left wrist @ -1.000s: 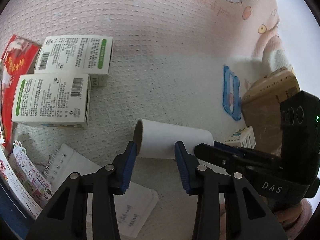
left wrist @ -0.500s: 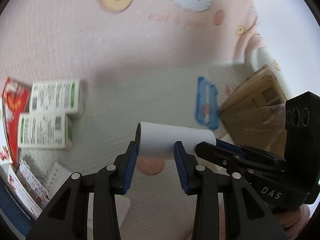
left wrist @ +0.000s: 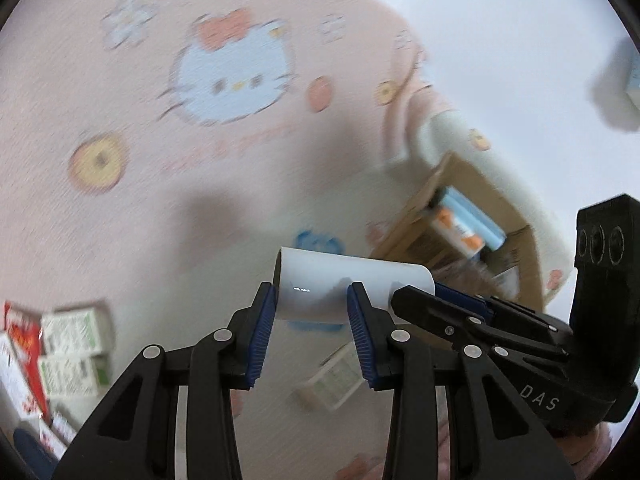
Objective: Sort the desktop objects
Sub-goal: 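Carry the white paper roll with the right gripper over the cardboard box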
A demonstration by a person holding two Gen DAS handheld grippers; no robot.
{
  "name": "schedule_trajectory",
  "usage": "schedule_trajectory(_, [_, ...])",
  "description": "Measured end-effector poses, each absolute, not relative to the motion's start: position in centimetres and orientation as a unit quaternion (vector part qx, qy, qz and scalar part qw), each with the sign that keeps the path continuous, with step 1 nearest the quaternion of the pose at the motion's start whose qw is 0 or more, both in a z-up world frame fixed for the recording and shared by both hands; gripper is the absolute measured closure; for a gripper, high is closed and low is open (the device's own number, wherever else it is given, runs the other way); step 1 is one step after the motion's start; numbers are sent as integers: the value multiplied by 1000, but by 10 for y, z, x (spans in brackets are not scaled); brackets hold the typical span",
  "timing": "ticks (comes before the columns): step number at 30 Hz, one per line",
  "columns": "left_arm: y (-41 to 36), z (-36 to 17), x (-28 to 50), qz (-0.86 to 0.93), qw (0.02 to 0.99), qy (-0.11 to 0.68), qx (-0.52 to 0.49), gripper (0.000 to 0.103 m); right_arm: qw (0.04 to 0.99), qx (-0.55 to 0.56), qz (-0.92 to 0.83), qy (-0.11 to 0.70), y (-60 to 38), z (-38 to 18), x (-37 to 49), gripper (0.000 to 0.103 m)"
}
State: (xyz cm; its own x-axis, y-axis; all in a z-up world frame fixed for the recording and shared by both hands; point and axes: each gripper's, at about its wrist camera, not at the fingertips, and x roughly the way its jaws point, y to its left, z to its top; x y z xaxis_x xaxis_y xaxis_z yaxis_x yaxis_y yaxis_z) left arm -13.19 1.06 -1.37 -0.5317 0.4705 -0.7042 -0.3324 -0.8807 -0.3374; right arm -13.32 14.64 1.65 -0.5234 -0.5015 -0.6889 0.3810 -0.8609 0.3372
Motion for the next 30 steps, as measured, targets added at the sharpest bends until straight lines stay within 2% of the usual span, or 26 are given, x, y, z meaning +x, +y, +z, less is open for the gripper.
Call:
schedule_trajectory(9, [112,43,-154,877,309,-30,-366,62,176,341,-917,-107,229,73,-148,77])
schedule_trajectory(14, [182,58,-177,862,357,5,-359,62,125,326,-930,-118,278,92,-169,76])
schedule_trajectory(23, [290,42,-217,817,423,51,-389,63,27,347,-922,-168,373,81,-203,76])
schedule_trajectory(30, [353,10,-255,789,430,95,-429,66,-5,390,-903,-181,422,49,-249,76])
